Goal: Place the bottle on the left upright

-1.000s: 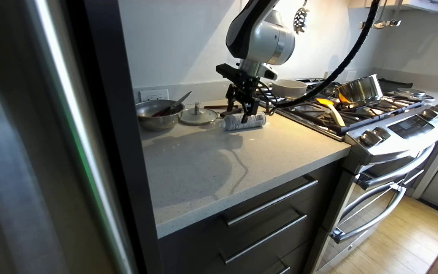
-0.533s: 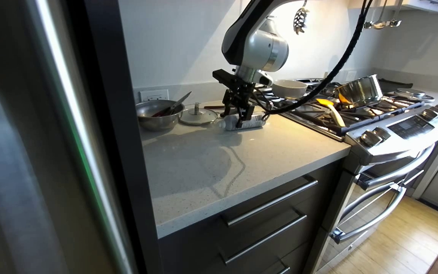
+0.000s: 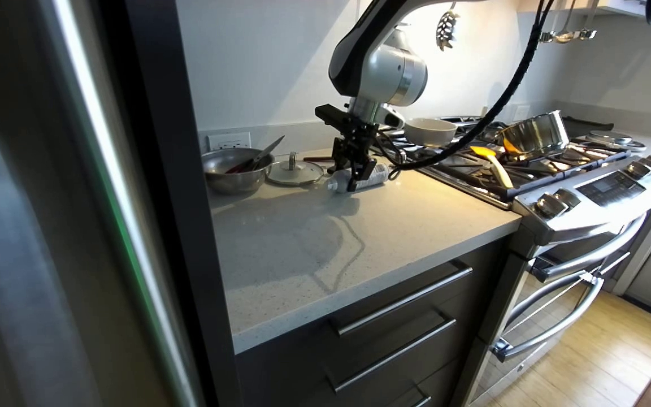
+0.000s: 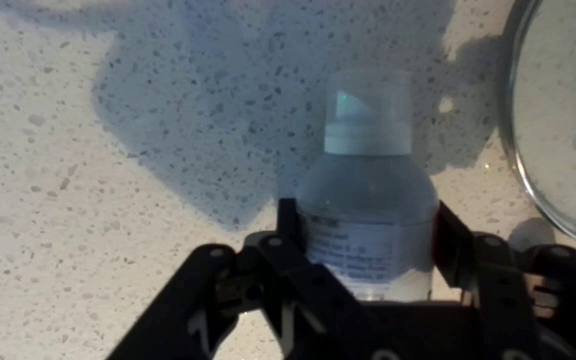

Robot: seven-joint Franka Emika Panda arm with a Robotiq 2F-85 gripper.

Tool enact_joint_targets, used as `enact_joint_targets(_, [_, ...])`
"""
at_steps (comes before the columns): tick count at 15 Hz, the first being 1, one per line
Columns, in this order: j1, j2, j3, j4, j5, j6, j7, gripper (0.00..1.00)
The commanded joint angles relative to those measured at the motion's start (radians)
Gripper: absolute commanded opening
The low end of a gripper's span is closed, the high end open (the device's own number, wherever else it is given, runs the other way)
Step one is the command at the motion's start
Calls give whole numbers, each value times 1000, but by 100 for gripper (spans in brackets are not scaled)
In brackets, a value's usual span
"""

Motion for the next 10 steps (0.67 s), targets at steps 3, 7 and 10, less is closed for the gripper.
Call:
enact_joint_targets(3, [-56, -36, 53, -8, 74, -86, -63, 38])
enact_joint_targets(7, [-141, -89, 132, -32, 205, -212, -221, 38])
enact_joint_targets(10, [-190, -113, 155, -35, 315, -342, -336, 38])
